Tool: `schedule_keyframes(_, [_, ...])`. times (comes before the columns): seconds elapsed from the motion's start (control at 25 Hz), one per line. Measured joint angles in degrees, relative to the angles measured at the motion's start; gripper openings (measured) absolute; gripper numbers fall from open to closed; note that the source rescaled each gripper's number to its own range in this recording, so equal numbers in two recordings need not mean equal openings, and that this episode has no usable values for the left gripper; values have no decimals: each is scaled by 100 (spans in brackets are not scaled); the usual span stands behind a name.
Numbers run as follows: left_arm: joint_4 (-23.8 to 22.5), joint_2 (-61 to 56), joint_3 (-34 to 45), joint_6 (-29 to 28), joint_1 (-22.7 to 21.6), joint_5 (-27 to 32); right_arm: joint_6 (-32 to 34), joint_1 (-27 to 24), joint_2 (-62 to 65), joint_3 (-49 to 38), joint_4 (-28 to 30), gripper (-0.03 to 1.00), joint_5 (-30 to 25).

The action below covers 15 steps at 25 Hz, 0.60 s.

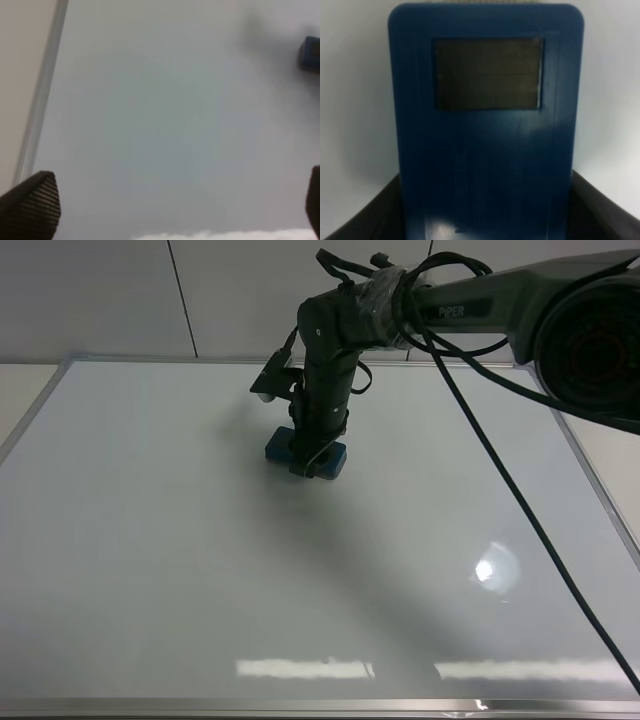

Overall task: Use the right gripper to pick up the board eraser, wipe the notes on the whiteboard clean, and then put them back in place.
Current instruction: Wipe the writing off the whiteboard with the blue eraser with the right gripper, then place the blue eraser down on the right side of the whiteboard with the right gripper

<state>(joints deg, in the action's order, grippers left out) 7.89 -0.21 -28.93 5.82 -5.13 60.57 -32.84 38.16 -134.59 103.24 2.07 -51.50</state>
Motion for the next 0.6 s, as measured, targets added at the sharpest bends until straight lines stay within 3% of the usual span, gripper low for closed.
schedule_keyframes(0.32, [0,0,0,0,0,0,160,205,475,-92,223,0,-452])
schedule_keyframes(0.6, [0,0,0,0,0,0,1113,329,1303,-92,379,0,-682])
